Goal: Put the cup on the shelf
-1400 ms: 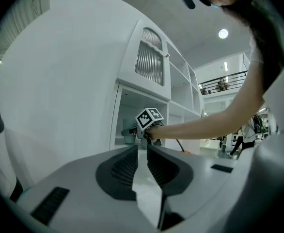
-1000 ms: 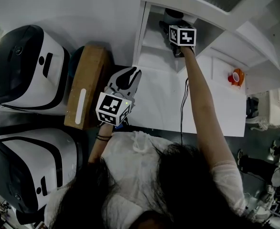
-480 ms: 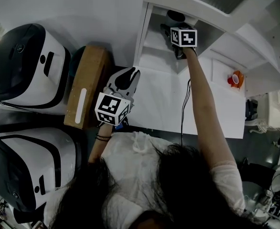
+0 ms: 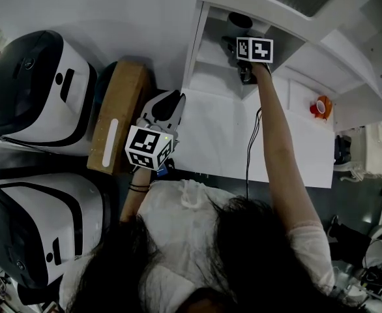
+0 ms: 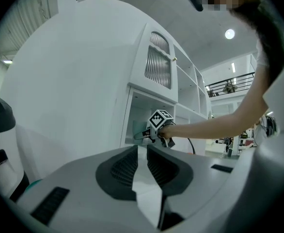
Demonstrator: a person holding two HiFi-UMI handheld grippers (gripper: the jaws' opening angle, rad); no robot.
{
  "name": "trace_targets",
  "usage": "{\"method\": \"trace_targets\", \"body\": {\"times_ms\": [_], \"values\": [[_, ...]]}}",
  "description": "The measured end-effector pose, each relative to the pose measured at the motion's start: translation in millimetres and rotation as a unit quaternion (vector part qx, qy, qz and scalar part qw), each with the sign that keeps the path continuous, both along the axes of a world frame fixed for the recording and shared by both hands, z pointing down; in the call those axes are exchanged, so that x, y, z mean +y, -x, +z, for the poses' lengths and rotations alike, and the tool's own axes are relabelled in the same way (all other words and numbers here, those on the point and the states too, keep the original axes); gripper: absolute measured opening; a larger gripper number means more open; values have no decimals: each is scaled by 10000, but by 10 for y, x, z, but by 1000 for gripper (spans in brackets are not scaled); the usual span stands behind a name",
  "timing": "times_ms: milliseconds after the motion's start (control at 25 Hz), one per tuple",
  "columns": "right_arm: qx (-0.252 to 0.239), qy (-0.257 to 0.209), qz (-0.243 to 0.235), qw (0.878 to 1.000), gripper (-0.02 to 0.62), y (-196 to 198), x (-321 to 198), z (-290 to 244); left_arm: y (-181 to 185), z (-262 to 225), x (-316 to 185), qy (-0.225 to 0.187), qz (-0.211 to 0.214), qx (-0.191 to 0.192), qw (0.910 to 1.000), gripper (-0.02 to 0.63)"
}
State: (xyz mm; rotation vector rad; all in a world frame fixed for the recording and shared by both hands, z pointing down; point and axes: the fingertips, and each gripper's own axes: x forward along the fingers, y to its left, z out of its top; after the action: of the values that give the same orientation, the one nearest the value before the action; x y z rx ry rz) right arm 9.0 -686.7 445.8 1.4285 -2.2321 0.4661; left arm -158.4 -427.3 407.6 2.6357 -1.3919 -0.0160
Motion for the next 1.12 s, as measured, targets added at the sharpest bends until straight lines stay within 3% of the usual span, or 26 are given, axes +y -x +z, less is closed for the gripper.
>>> {"method": "trace_targets", "body": {"times_ms": [240, 560, 800, 1120], "values": [[-244, -233, -18, 9994, 359, -55, 281, -104, -113, 13, 96, 19, 104, -18, 9999, 55], [-827, -1146, -528, 9886, 357, 50, 1004, -635, -294, -3, 275, 31, 169, -73, 9998, 55], [-1208, -1233, -825, 9815, 357, 48, 1791, -677, -530, -9, 490, 57, 219, -141, 9996, 55], [-1560, -1235, -759, 9771, 357, -191, 2911, -435, -878, 32, 893, 148, 209, -214, 9994, 55]]}}
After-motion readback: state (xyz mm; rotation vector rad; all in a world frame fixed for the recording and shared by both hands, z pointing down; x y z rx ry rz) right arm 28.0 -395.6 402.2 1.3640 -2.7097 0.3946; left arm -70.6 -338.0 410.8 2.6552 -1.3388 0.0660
